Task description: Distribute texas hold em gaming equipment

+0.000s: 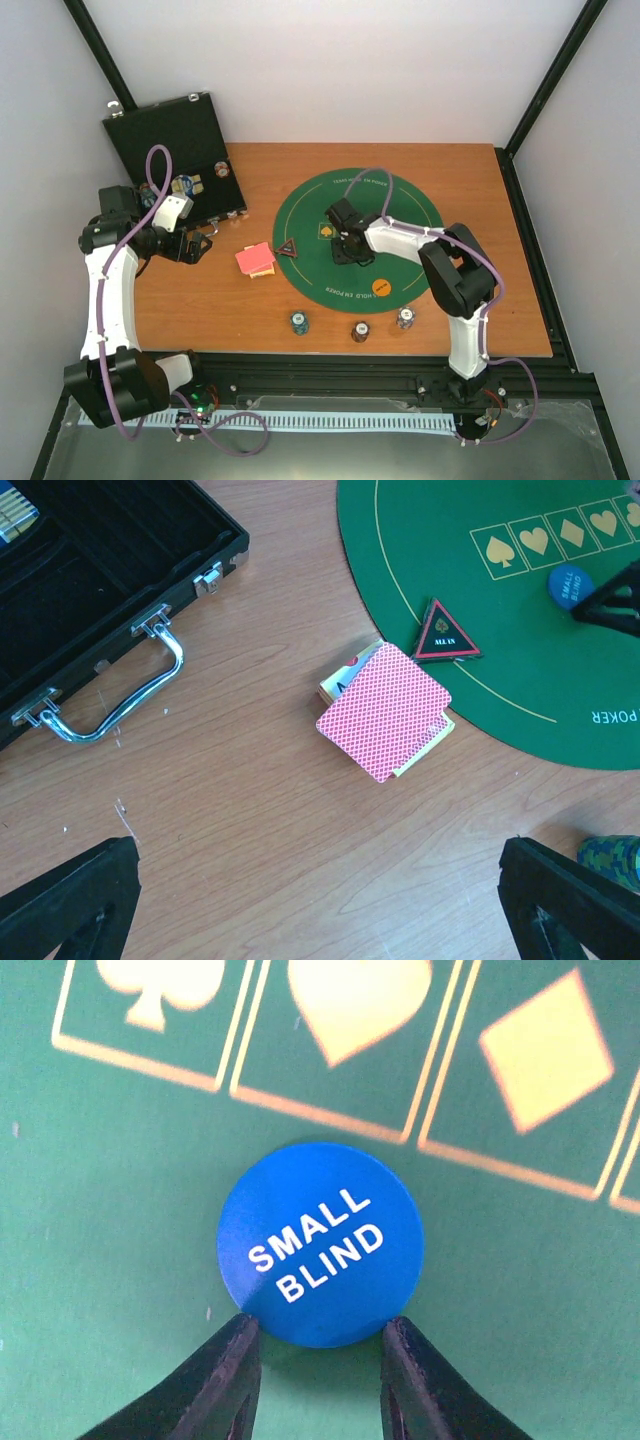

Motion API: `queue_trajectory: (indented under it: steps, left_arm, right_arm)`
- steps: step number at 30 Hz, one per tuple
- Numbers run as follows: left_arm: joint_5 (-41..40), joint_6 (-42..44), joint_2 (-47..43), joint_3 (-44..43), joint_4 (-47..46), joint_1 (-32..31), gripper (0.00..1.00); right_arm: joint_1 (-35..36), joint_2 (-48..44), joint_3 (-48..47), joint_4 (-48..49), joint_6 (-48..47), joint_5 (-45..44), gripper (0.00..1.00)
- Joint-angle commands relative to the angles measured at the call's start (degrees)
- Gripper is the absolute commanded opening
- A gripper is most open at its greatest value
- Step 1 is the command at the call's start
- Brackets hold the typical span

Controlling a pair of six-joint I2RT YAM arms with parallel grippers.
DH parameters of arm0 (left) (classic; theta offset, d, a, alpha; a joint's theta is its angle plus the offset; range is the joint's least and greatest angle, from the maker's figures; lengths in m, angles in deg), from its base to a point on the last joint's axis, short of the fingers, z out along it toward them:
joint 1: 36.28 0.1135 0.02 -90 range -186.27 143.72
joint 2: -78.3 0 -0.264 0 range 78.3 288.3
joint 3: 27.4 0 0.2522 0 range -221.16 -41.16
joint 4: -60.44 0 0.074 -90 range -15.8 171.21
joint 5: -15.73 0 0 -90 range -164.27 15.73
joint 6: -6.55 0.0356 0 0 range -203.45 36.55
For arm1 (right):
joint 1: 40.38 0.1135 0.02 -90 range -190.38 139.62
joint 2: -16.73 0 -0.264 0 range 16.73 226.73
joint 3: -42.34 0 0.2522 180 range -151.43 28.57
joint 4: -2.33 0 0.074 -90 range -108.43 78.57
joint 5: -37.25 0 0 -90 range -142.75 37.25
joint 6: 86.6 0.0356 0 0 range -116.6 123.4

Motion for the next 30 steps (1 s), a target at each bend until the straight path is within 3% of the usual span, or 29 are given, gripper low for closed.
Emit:
queue_trajectory:
  steps: [1, 23, 26, 30]
  left_arm:
    - [1.08, 0.26, 0.54, -1.9, 0.29, 0.1, 1.0]
    - [3.54, 4.39, 4.23, -3.93, 2.65, 0.1, 1.0]
    - [3.53, 4.73, 4.31, -3.77, 2.69, 0.15, 1.0]
    - [2.83, 4.67, 4.59, -3.87, 3.2, 0.1, 1.0]
  right_arm:
    - [-2.75, 4.84, -5.01, 0.27, -0.27, -0.23, 0.36]
    - [-12.44, 33.53, -49.15, -13.7, -6.39, 0.7, 0.34]
    - [-12.13, 31.68, -48.64, -14.65, -7.4, 1.52, 0.42]
    - [-11.25, 22.99, -39.9, -13.34, -8.17, -0.07, 0.58]
